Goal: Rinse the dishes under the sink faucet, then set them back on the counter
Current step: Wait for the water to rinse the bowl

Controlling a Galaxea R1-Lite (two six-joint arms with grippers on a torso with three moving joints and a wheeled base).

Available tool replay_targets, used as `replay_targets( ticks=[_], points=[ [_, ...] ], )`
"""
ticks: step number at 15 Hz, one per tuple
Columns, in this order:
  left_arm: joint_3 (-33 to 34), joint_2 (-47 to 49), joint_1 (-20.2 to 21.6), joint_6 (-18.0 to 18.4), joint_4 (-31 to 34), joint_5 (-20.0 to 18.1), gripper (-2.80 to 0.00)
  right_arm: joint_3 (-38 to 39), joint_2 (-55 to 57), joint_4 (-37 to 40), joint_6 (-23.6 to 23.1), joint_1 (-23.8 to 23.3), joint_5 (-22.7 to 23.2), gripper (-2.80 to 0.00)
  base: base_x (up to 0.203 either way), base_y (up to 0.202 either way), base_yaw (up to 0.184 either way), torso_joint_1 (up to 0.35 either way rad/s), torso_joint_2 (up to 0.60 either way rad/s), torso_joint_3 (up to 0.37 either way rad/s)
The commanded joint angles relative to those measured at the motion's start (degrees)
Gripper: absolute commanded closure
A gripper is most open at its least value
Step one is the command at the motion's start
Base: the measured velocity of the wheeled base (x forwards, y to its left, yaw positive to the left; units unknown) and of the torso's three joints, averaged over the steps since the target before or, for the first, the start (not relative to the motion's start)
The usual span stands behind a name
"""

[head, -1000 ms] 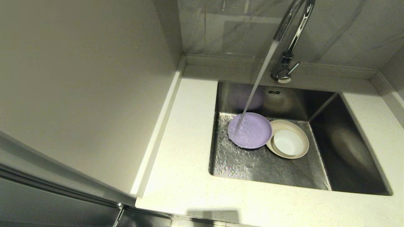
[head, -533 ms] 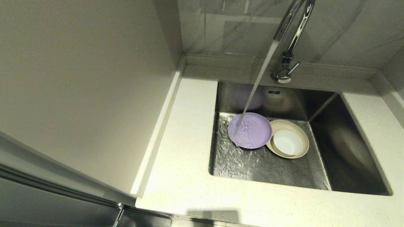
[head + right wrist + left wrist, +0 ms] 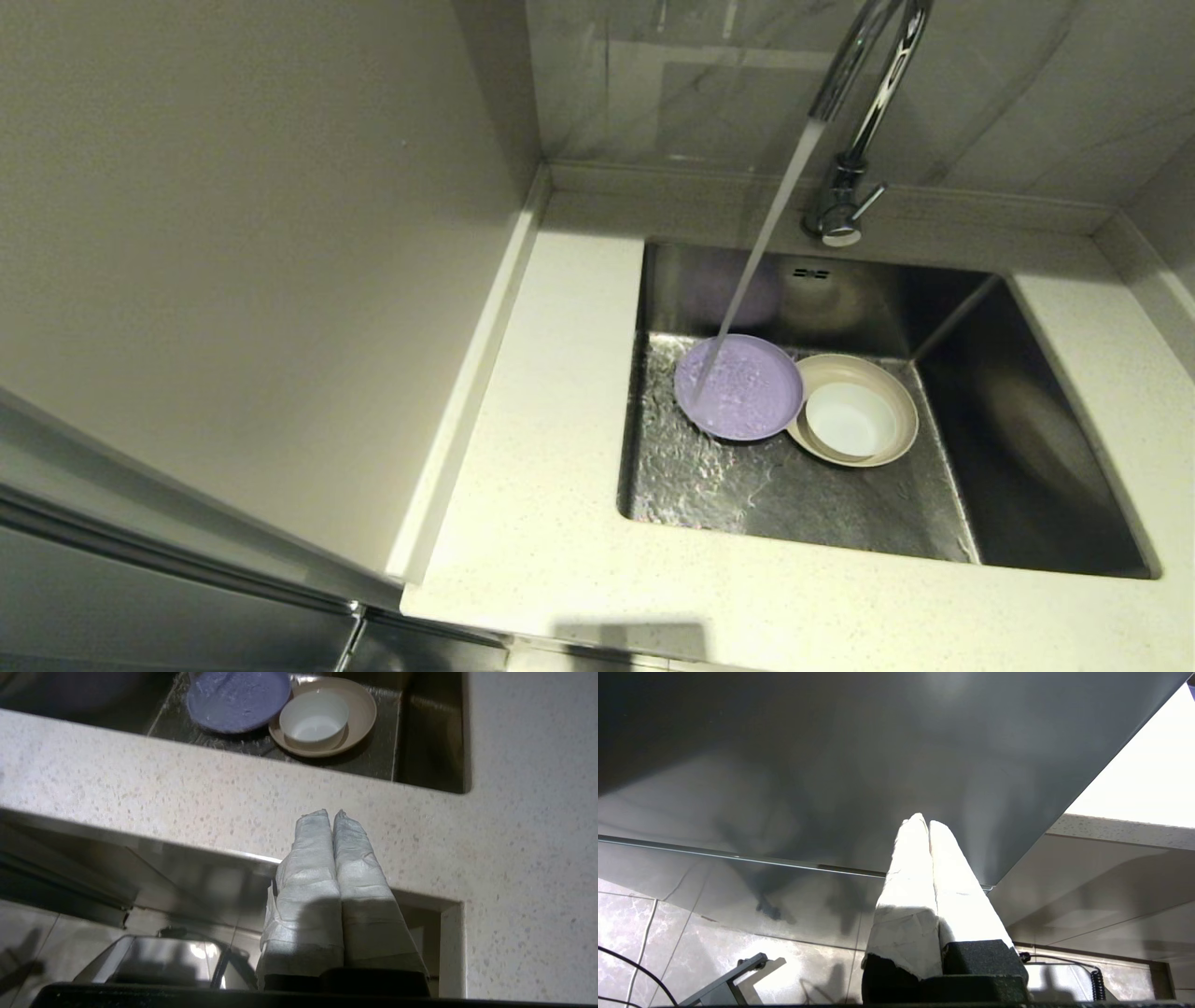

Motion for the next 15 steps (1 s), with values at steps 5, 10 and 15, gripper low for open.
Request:
replay_targets(
  ticks=[5,10,15],
  points=[
    [0.0,-0.2,0.0,0.0,0.0,0.0,0.0,1.5,0.2,-3.1,0.0,0.1,0.0,0.0,0.0,0.0,0.0,0.0,0.0,0.0],
    [0.0,-0.2,0.0,0.0,0.0,0.0,0.0,1.5,0.2,-3.1,0.0,0.1,0.0,0.0,0.0,0.0,0.0,0.0,0.0,0.0],
    [0.0,-0.2,0.0,0.0,0.0,0.0,0.0,1.5,0.2,-3.1,0.0,0.1,0.0,0.0,0.0,0.0,0.0,0.0,0.0,0.0]
  ],
)
